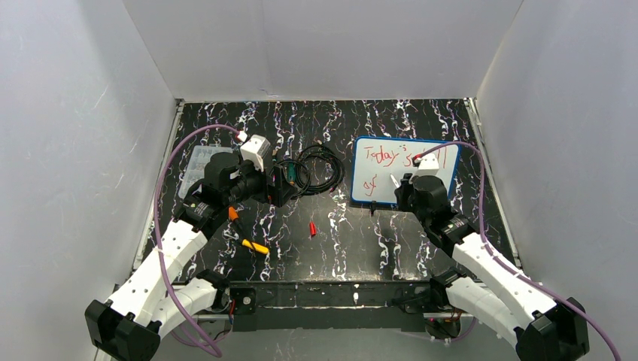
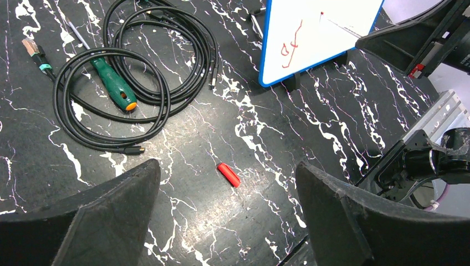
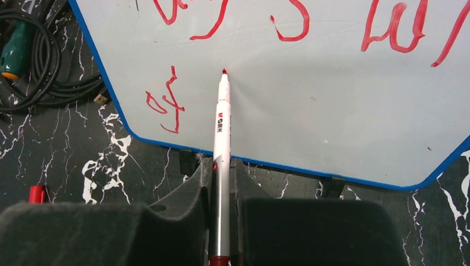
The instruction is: Write a sentence on the whiteboard
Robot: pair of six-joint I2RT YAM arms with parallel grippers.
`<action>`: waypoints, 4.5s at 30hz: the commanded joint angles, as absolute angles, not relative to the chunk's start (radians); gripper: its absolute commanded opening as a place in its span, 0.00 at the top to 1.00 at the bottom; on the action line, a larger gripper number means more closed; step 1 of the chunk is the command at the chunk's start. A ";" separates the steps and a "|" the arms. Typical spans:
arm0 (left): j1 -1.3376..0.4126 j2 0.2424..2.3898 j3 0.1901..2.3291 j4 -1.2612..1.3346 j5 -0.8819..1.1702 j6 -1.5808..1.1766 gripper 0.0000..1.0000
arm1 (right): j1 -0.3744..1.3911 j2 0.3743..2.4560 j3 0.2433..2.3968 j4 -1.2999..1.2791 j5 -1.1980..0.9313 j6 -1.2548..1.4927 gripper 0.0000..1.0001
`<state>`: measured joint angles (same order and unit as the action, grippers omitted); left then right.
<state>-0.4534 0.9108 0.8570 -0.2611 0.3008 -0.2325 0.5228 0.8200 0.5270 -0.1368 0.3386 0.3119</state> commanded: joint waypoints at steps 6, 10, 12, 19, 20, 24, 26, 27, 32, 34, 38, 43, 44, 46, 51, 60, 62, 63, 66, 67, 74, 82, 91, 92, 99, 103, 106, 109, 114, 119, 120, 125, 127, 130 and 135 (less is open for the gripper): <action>-0.447 0.889 0.844 -0.252 0.319 -0.234 0.10 | 0.517 0.826 0.521 -0.168 0.346 0.349 0.99; -0.446 0.887 0.844 -0.251 0.319 -0.235 0.10 | 0.517 0.825 0.517 -0.191 0.332 0.372 0.99; -0.446 0.885 0.844 -0.252 0.319 -0.236 0.10 | 0.517 0.827 0.517 -0.205 0.328 0.382 0.99; -0.446 0.882 0.844 -0.251 0.320 -0.235 0.10 | 0.517 0.856 0.526 -0.256 0.316 0.408 0.99; -0.446 0.881 0.844 -0.251 0.321 -0.235 0.10 | 0.517 0.864 0.528 -0.263 0.313 0.411 0.99; -0.446 0.879 0.844 -0.250 0.321 -0.237 0.10 | 0.517 0.880 0.535 -0.294 0.301 0.421 0.99; -0.446 0.879 0.844 -0.250 0.321 -0.237 0.10 | 0.517 0.877 0.537 -0.302 0.302 0.424 0.99; -0.446 0.879 0.844 -0.250 0.321 -0.236 0.10 | 0.517 0.874 0.537 -0.306 0.303 0.424 0.99; -0.446 0.877 0.844 -0.250 0.321 -0.237 0.10 | 0.517 0.842 0.552 -0.322 0.337 0.424 0.99; -0.446 0.877 0.843 -0.250 0.321 -0.236 0.10 | 0.517 0.822 0.558 -0.316 0.354 0.417 0.99; -0.446 0.879 0.844 -0.250 0.319 -0.236 0.10 | 0.517 0.785 0.570 -0.294 0.368 0.406 0.99; -0.446 0.882 0.844 -0.250 0.319 -0.236 0.10 | 0.517 0.775 0.570 -0.250 0.382 0.383 0.99; -0.446 0.884 0.843 -0.250 0.319 -0.236 0.10 | 0.517 0.780 0.572 -0.245 0.384 0.381 0.99; -0.446 0.885 0.843 -0.250 0.319 -0.236 0.10 | 0.517 0.790 0.573 -0.230 0.378 0.376 0.99; -0.446 0.888 0.843 -0.250 0.319 -0.237 0.10 | 0.517 0.812 0.573 -0.217 0.387 0.364 0.99; -0.446 0.888 0.844 -0.250 0.321 -0.236 0.10 | 0.517 0.814 0.547 -0.284 0.374 0.412 0.99; -0.446 0.887 0.844 -0.250 0.321 -0.236 0.10 | 0.517 0.816 0.538 -0.292 0.374 0.423 0.99; -0.446 0.887 0.844 -0.249 0.321 -0.237 0.10 | 0.517 0.816 0.536 -0.295 0.373 0.430 0.99; -0.446 0.887 0.844 -0.250 0.322 -0.236 0.10 | 0.517 0.829 0.532 -0.301 0.364 0.438 0.99; -0.447 0.886 0.844 -0.249 0.322 -0.236 0.10 | 0.517 0.834 0.531 -0.300 0.361 0.439 0.99; -0.446 0.883 0.843 -0.249 0.322 -0.236 0.10 | 0.517 0.865 0.542 -0.306 0.344 0.440 0.99; -0.446 0.884 0.843 -0.249 0.322 -0.237 0.10 | 0.517 0.798 0.571 -0.294 0.345 0.423 0.99; -0.446 0.889 0.842 -0.248 0.322 -0.236 0.10 | 0.517 0.753 0.574 -0.200 0.379 0.382 0.99; -0.446 0.890 0.842 -0.248 0.322 -0.236 0.10 | 0.517 0.762 0.577 -0.196 0.382 0.378 0.99; -0.447 0.894 0.843 -0.249 0.322 -0.237 0.10 | 0.517 0.802 0.570 -0.179 0.411 0.364 0.99; -0.446 0.894 0.843 -0.249 0.322 -0.237 0.10 | 0.517 0.803 0.563 -0.181 0.416 0.364 0.99; -0.447 0.894 0.844 -0.249 0.321 -0.236 0.10 | 0.517 0.795 0.565 -0.180 0.415 0.359 0.99; -0.446 0.890 0.843 -0.250 0.319 -0.237 0.10 | 0.517 0.787 0.575 -0.185 0.396 0.347 0.99; -0.447 0.881 0.842 -0.250 0.316 -0.236 0.10 | 0.517 0.762 0.590 -0.217 0.363 0.338 0.99; -0.446 0.876 0.842 -0.250 0.314 -0.238 0.10 | 0.517 0.740 0.608 -0.313 0.390 0.363 0.99; -0.446 0.876 0.842 -0.250 0.314 -0.238 0.10 | 0.517 0.734 0.611 -0.333 0.402 0.372 0.99; -0.446 0.874 0.842 -0.250 0.314 -0.238 0.10 | 0.517 0.721 0.606 -0.397 0.448 0.394 0.99; -0.446 0.875 0.842 -0.250 0.314 -0.237 0.10 | 0.517 0.716 0.589 -0.379 0.430 0.395 0.99; -0.446 0.876 0.842 -0.252 0.313 -0.237 0.10 | 0.515 0.705 0.557 -0.323 0.400 0.396 0.99; -0.446 0.876 0.844 -0.254 0.311 -0.233 0.10 | 0.503 0.720 0.534 -0.293 0.379 0.389 0.99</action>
<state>-0.4534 0.8989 0.8566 -0.2607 0.3038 -0.2363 0.5159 0.7170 0.5526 -0.3527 0.3901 0.3889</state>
